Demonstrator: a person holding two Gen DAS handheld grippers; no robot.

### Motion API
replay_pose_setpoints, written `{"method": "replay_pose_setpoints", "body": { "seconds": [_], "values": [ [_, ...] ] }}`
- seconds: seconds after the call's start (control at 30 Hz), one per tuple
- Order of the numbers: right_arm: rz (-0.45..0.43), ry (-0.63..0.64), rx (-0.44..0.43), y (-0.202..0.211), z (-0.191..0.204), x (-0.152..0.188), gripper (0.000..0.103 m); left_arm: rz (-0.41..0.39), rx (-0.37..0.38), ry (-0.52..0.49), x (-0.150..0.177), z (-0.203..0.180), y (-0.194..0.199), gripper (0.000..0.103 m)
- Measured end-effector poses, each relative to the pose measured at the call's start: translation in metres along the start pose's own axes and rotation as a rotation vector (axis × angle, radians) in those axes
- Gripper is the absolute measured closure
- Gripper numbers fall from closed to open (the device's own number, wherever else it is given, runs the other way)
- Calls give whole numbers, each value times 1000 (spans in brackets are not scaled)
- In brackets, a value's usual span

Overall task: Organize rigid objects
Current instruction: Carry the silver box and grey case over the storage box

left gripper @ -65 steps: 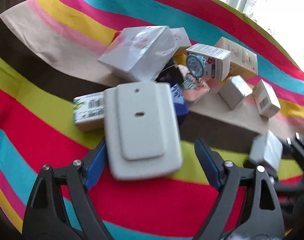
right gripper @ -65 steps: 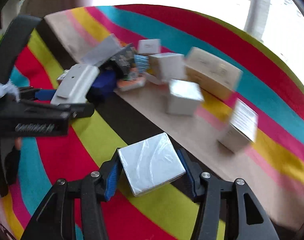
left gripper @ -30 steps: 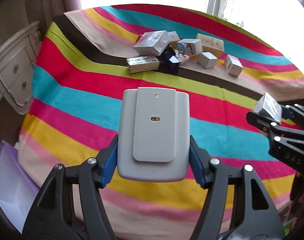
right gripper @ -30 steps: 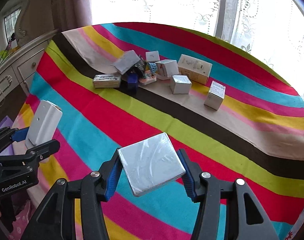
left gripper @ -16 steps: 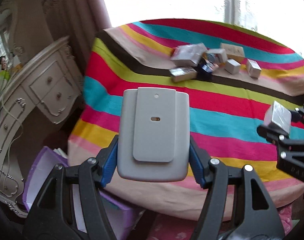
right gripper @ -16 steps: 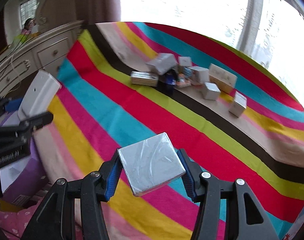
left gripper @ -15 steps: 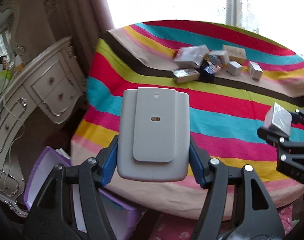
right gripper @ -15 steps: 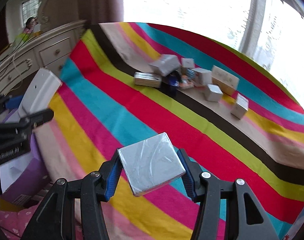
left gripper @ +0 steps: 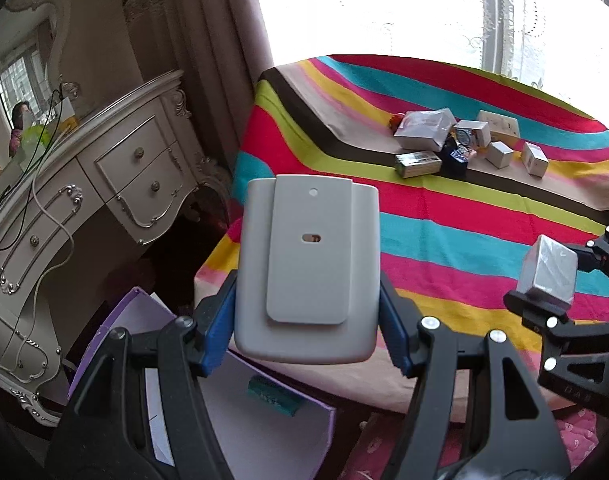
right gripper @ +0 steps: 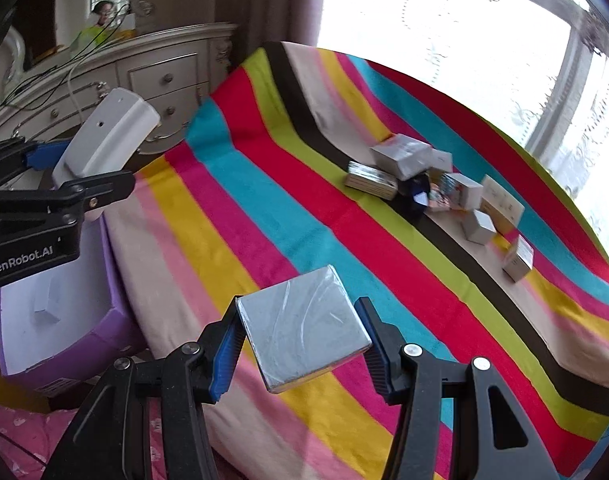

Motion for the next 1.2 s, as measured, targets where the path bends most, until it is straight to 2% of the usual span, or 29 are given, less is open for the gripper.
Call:
{"method": "replay_pose_setpoints", "body": {
  "seconds": [0.27,0.53,0.73,0.93,1.1,1.2],
  "values": [
    [-16,81,-43,3,44,-11,48,8,-30,37,16,36,5,36],
    [-41,190,-131,12,109,-21,48,36,-78,140,46,88,11,36],
    [-56,252,-247,20,154,-27,48,75,-95,292,86,136,22,36],
    [-52,302,-321,21,188,-29,48,97,-104,462,128,185,33,36],
    [-28,336,-383,18,215,-21,48,110,-109,557,152,210,34,36],
    [8,330,-460,14,229,-14,48,122,-103,591,161,217,32,36]
  ]
}}
Point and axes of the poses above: each gripper's, at about its wrist camera, not at the fingertips, and y roughly against the way its jaws point, z to its left, x to its underside, the point moved 6 cm from there along -y, roughly the way its jaws point, and after that the axes turned 9 degrees about x, right-handed, at the moved point
